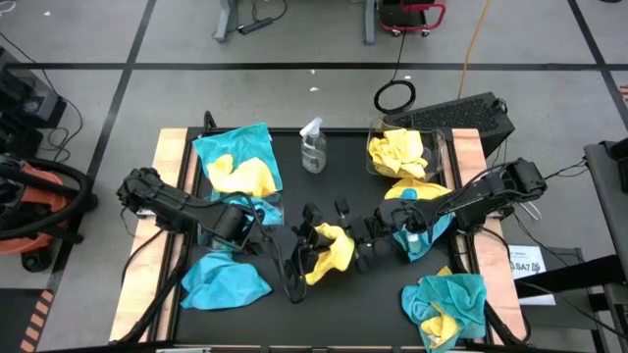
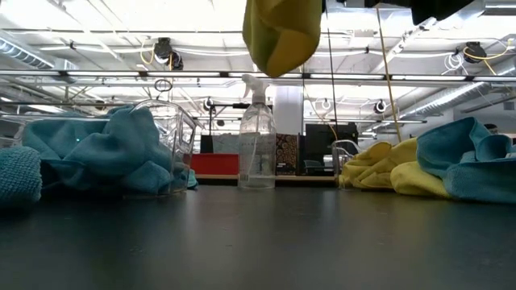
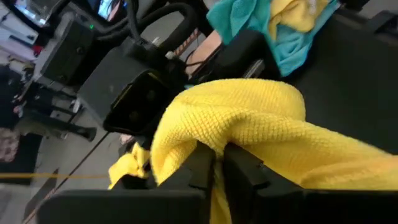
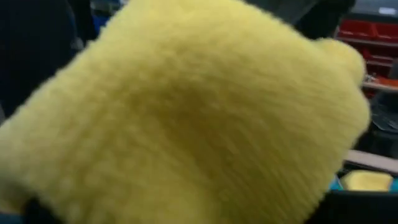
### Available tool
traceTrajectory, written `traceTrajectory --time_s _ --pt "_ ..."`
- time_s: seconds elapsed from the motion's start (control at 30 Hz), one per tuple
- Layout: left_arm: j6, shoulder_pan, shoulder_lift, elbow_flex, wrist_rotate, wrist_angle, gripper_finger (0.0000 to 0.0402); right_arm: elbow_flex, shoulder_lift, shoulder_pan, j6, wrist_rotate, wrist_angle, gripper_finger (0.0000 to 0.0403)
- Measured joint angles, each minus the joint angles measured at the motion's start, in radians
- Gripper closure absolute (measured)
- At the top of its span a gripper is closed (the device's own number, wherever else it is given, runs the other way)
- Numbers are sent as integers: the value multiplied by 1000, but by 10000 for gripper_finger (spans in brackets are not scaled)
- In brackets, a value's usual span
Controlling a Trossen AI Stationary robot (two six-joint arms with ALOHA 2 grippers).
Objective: Sort microfiber towel by color & place in baskets
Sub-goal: Put the yellow towel into the top transparent bin
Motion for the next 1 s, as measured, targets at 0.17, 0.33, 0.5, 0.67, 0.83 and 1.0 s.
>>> traceTrajectory --time_s 0.17,0.33,0.5,0.67,0.83,1.0 --pt "-11 -8 0 0 -98 -22 294 0 -4 -19 -2 32 -104 393" --pt "-107 -10 -4 0 -169 -97 224 0 -41 -40 7 98 -225 388" --pt "-204 -18 -23 0 -201 -184 196 0 -141 -71 -37 222 -397 393" --pt "-320 -31 -43 1 -201 -267 194 0 -288 -124 -75 313 -573 395" --pt "-483 -55 -43 -3 -154 -412 193 0 -438 -202 -103 423 -773 395" --pt "-610 -82 -42 -80 -92 -431 193 0 -568 -306 -120 476 -918 395"
